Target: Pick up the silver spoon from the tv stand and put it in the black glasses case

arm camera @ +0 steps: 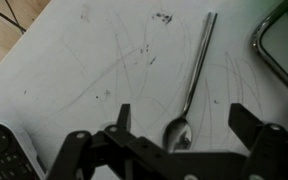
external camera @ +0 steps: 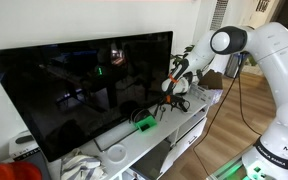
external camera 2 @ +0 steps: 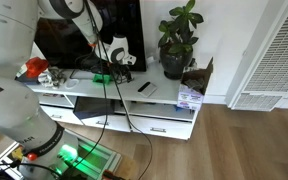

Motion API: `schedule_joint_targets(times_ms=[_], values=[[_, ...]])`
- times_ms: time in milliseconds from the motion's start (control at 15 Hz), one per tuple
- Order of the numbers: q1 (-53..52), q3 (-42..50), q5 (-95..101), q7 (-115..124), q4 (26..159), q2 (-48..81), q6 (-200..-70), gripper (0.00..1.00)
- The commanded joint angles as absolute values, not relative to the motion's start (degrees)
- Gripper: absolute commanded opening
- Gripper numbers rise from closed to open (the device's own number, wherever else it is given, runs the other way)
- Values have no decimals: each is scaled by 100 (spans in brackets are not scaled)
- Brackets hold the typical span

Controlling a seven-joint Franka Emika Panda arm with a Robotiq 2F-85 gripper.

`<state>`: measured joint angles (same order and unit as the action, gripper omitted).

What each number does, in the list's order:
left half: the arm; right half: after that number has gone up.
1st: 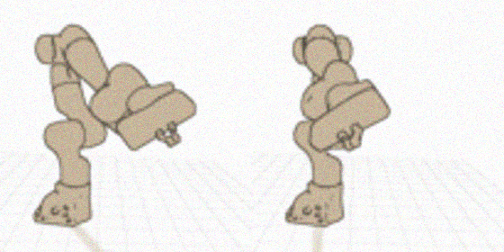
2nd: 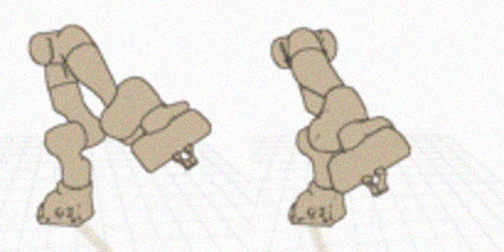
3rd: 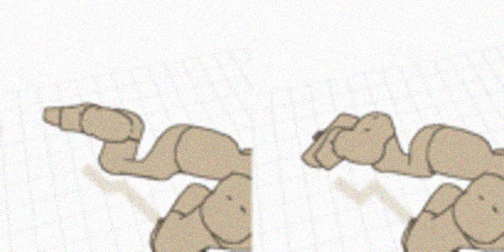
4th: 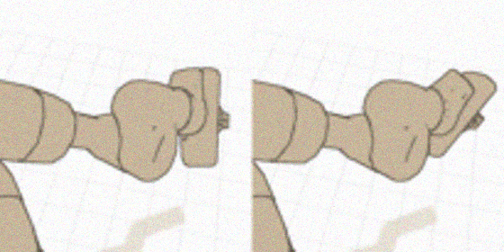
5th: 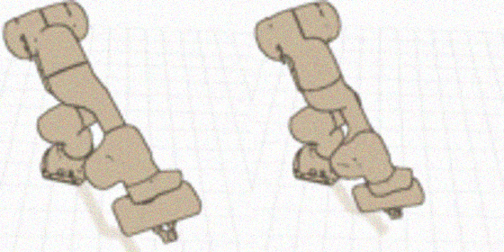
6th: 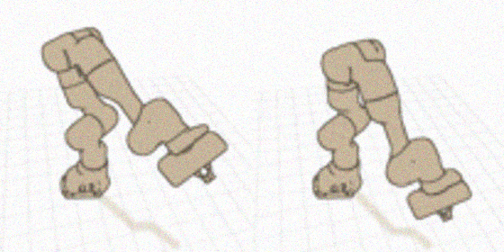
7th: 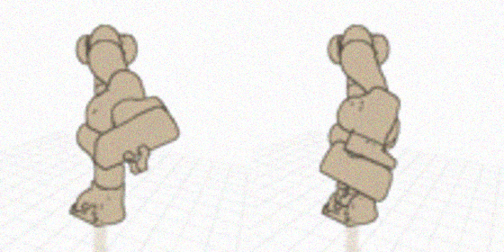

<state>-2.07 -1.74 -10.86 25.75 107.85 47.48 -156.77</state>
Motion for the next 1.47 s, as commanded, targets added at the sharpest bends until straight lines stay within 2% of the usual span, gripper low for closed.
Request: schedule_joint_targets(times_ms=[0, 67, 1067, 1400], values=[[-172, -141, -1295, 2377, 10105, 5009, -15043, 100], [-283, -61, -1241, 2378, 10475, 4848, -15357, 100], [-262, -52, -1252, 2384, 10225, 4952, -15164, 100], [84, -216, -1199, 1642, 9982, 5061, -14808, 100]])
